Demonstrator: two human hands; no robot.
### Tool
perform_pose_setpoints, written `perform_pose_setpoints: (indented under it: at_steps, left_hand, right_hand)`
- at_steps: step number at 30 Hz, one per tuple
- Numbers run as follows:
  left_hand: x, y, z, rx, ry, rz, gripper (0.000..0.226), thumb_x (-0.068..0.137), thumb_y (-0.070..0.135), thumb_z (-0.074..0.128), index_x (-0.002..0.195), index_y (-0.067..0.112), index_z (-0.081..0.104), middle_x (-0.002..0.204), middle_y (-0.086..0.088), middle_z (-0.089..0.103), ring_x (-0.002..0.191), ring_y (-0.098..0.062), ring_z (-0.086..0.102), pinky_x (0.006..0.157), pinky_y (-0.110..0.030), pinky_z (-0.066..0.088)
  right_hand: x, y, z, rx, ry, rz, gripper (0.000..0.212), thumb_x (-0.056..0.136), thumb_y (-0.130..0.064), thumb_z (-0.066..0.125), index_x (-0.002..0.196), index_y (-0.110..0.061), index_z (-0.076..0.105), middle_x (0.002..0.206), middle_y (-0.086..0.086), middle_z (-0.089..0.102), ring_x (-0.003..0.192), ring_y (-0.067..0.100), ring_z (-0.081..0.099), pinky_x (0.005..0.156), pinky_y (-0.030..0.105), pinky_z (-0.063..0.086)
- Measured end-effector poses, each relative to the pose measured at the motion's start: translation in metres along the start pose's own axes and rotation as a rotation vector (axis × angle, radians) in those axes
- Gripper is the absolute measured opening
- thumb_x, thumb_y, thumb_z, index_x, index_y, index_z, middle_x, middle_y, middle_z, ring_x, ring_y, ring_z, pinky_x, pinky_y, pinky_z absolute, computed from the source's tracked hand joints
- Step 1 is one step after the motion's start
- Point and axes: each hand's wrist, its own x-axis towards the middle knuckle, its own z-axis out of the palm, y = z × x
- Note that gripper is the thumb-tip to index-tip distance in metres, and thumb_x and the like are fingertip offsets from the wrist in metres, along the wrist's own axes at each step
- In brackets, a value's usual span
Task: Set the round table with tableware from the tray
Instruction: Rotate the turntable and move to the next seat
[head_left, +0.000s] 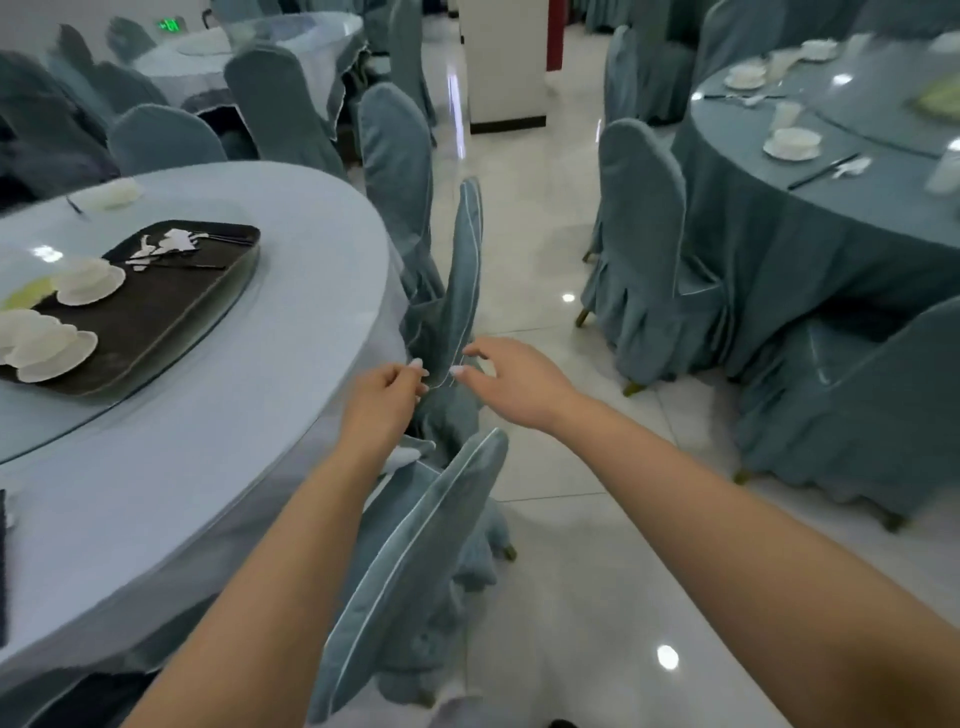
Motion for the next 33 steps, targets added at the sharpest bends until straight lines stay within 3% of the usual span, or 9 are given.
perform_pose_setpoints:
  at_steps: [4,8,14,25,33]
  left_hand:
    - [0.030,0.016,0.029,0.003,-0.003,0.003,0.023,0.095,0.035,0.054,0.079,0.024,0.066,0.083,0.006,0.070,0.084,-0.014,0.065,0.078,-0.031,0.050]
    - [0.062,0.016,0.056,-0.039,0.006,-0.026,0.022,0.095,0.034,0.054,0.081,0.024,0.068,0.080,0.007,0.070,0.082,-0.012,0.065,0.071,-0.027,0.048]
    - [0.124,0.012,0.080,-0.061,0.013,-0.074,0.024,0.097,0.034,0.051,0.087,0.021,0.069,0.084,0.003,0.070,0.082,-0.014,0.063,0.074,-0.029,0.047]
    - [0.233,0.038,0.056,-0.085,0.204,-0.146,0.021,0.096,0.030,0.053,0.083,0.022,0.068,0.087,0.003,0.070,0.089,-0.020,0.065,0.083,-0.035,0.050]
    - [0.276,0.027,0.034,-0.129,0.388,-0.238,0.026,0.095,0.037,0.053,0.095,0.017,0.070,0.092,0.002,0.071,0.090,-0.017,0.066,0.084,-0.035,0.051]
  right_hand:
    - [0.015,0.036,-0.023,0.016,0.004,0.039,0.050,0.097,-0.049,0.047,0.136,-0.018,0.052,0.139,0.002,0.055,0.125,0.021,0.050,0.100,0.035,0.041]
    - [0.043,0.062,-0.034,0.017,-0.018,0.053,0.050,0.097,-0.050,0.047,0.135,-0.018,0.052,0.137,0.002,0.055,0.122,0.021,0.052,0.097,0.034,0.042]
    - [0.111,0.088,-0.045,0.006,-0.074,0.038,0.050,0.097,-0.049,0.047,0.135,-0.018,0.053,0.138,0.002,0.055,0.125,0.020,0.051,0.101,0.036,0.042]
    - [0.254,0.079,-0.060,0.027,-0.217,-0.086,0.045,0.098,-0.047,0.048,0.131,-0.018,0.057,0.129,-0.001,0.060,0.116,0.019,0.056,0.092,0.031,0.044]
    - [0.347,0.062,-0.036,0.143,-0.396,-0.173,0.044,0.097,-0.048,0.050,0.129,-0.020,0.058,0.126,-0.003,0.062,0.112,0.014,0.057,0.095,0.033,0.047]
